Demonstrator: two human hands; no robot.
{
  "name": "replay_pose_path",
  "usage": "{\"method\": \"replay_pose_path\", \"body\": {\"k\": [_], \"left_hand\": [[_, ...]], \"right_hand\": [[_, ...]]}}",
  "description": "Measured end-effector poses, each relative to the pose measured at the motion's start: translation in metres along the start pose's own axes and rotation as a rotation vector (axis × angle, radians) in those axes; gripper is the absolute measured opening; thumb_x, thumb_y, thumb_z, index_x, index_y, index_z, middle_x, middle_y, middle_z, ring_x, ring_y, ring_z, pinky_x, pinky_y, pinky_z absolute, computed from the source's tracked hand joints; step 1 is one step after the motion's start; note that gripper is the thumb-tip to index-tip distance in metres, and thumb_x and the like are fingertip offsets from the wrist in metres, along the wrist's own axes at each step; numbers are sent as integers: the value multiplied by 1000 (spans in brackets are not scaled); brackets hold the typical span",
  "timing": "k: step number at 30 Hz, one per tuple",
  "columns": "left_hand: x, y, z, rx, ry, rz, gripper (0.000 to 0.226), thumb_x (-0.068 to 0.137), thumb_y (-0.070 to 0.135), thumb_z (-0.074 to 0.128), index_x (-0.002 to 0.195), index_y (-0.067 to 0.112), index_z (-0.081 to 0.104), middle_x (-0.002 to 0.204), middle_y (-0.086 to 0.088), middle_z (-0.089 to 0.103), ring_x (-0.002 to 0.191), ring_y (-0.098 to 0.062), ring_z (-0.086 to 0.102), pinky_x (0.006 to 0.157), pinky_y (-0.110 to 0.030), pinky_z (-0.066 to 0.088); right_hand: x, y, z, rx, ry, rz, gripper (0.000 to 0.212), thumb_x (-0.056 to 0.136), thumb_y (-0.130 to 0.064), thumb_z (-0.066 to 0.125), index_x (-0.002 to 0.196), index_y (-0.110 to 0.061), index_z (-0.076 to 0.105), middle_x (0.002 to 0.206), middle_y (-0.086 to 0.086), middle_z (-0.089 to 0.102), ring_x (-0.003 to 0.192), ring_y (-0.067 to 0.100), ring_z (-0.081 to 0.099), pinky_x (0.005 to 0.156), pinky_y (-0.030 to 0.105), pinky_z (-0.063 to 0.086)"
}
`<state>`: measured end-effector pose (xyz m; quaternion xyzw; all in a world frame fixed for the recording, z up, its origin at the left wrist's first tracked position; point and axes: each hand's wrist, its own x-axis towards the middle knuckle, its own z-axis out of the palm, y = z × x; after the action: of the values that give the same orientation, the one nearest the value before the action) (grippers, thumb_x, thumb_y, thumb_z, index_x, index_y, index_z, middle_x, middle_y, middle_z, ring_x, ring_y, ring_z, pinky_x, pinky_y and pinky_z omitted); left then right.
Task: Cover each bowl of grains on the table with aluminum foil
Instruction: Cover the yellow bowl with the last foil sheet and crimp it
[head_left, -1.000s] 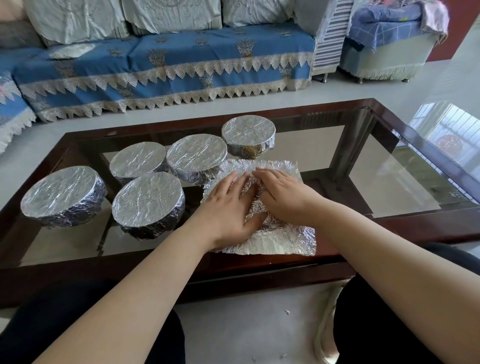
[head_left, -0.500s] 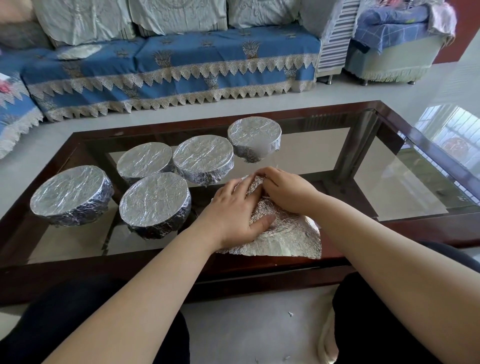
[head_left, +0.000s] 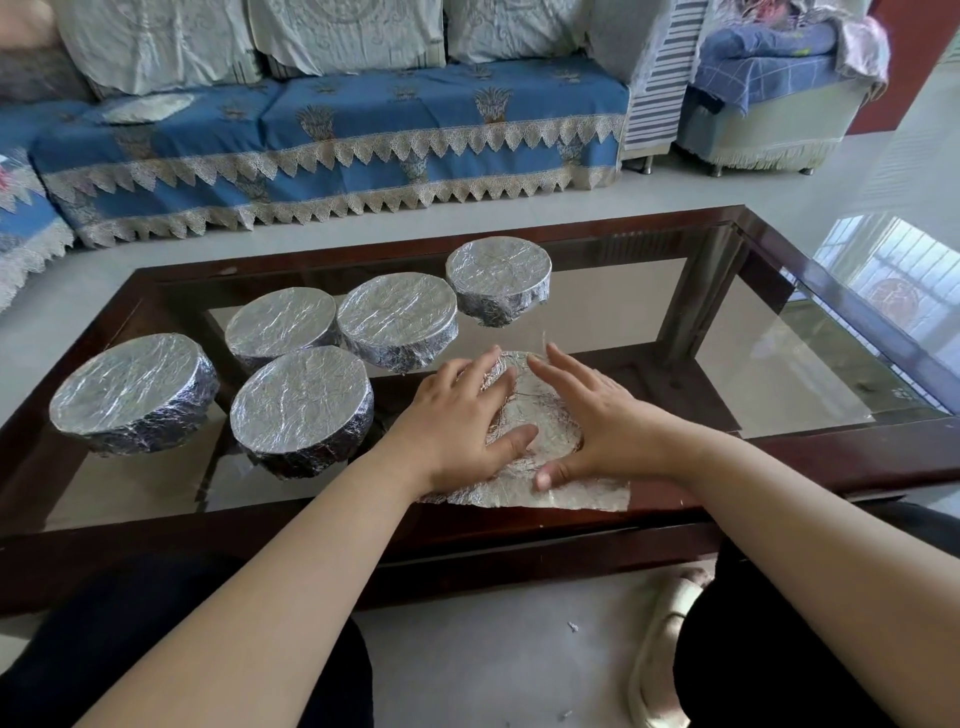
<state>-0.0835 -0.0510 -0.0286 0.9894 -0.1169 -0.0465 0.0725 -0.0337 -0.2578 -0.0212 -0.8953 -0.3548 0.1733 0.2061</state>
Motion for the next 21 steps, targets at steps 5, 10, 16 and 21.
{"method": "replay_pose_path", "body": {"k": [5, 10, 16, 21], "left_hand": [[0, -2, 0, -132, 2, -9, 108, 70, 89, 17, 158, 28, 11, 165, 8, -9, 149, -17, -5, 120, -47, 4], [-11, -20, 15, -403, 141, 53, 124, 49, 101, 40, 155, 43, 10, 164, 14, -4, 151, -10, -1, 120, -44, 10], [-20, -21, 31, -747, 208, 14, 131, 51, 71, 82, 152, 51, 1, 158, 29, -1, 149, 1, 5, 110, -41, 42], [-23, -13, 40, -969, 264, -30, 141, 59, 23, 91, 154, 32, -12, 161, 4, 9, 135, 16, 30, 98, -18, 48]], "right_hand": [[1, 0, 6, -59, 70, 0, 131, 53, -81, 65, 155, -30, 0, 162, -11, -11, 149, 13, -4, 122, 38, 7], [3, 4, 13, 5, 134, -1, 129, 49, -86, 61, 154, -33, 8, 160, -15, -2, 149, 11, 3, 120, 42, 20], [3, 15, 23, 167, 210, -72, 130, 50, -77, 70, 154, -36, 4, 161, -15, -7, 148, 8, 8, 115, 30, 23], [4, 20, 32, 288, 286, -104, 124, 53, -64, 77, 150, -36, 4, 159, -9, 12, 141, -4, 11, 110, 7, 11]]}}
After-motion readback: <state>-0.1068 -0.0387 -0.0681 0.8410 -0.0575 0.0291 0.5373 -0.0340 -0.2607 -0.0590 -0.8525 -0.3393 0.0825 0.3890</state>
